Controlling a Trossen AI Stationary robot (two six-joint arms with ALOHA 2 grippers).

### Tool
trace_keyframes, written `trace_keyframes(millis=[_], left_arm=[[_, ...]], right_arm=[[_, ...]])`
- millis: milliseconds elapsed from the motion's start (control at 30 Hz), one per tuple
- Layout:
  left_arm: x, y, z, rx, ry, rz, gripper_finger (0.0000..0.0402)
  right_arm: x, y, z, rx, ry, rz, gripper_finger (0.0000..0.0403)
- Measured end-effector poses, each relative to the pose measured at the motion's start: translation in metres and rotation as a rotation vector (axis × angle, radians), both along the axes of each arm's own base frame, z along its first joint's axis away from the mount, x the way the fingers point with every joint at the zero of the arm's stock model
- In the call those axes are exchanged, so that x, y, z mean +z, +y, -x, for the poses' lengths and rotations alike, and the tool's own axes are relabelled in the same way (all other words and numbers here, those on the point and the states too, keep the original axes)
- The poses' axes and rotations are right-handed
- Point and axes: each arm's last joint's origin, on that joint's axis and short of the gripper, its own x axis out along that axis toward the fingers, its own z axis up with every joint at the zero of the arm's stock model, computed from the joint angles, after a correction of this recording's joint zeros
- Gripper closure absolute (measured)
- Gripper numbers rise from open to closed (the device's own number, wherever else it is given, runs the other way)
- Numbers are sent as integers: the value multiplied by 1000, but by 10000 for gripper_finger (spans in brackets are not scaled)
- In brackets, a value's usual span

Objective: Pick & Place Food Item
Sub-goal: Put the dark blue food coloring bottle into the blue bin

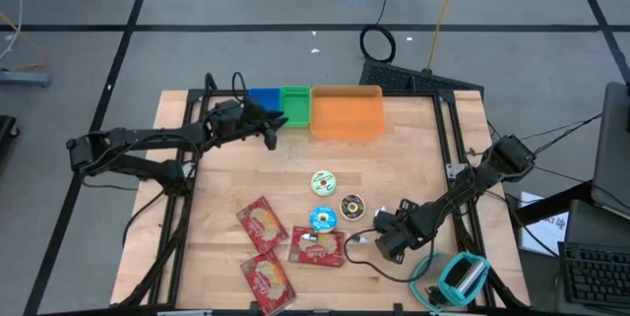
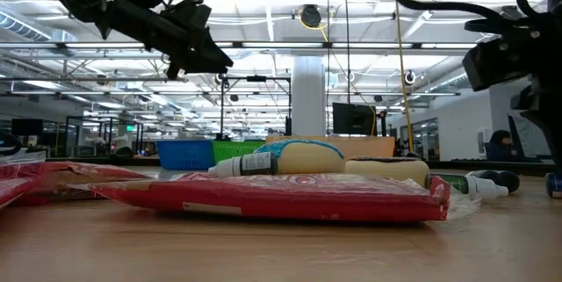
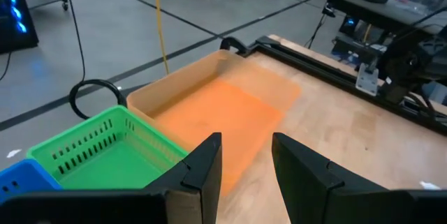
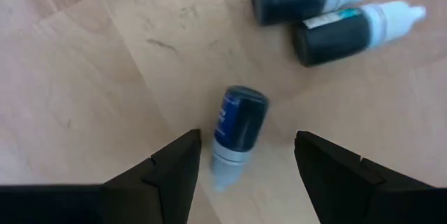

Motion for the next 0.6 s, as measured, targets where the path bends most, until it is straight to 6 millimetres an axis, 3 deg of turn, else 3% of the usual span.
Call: trace_keyframes(millis=[267, 600], left_arm=[[0, -5, -2, -21, -2, -1, 273], [0, -6, -2, -24, 1, 1, 273]], right_arm=[[-1, 0, 1, 8, -27, -21, 223], [5, -2, 3, 11, -41, -30, 314]])
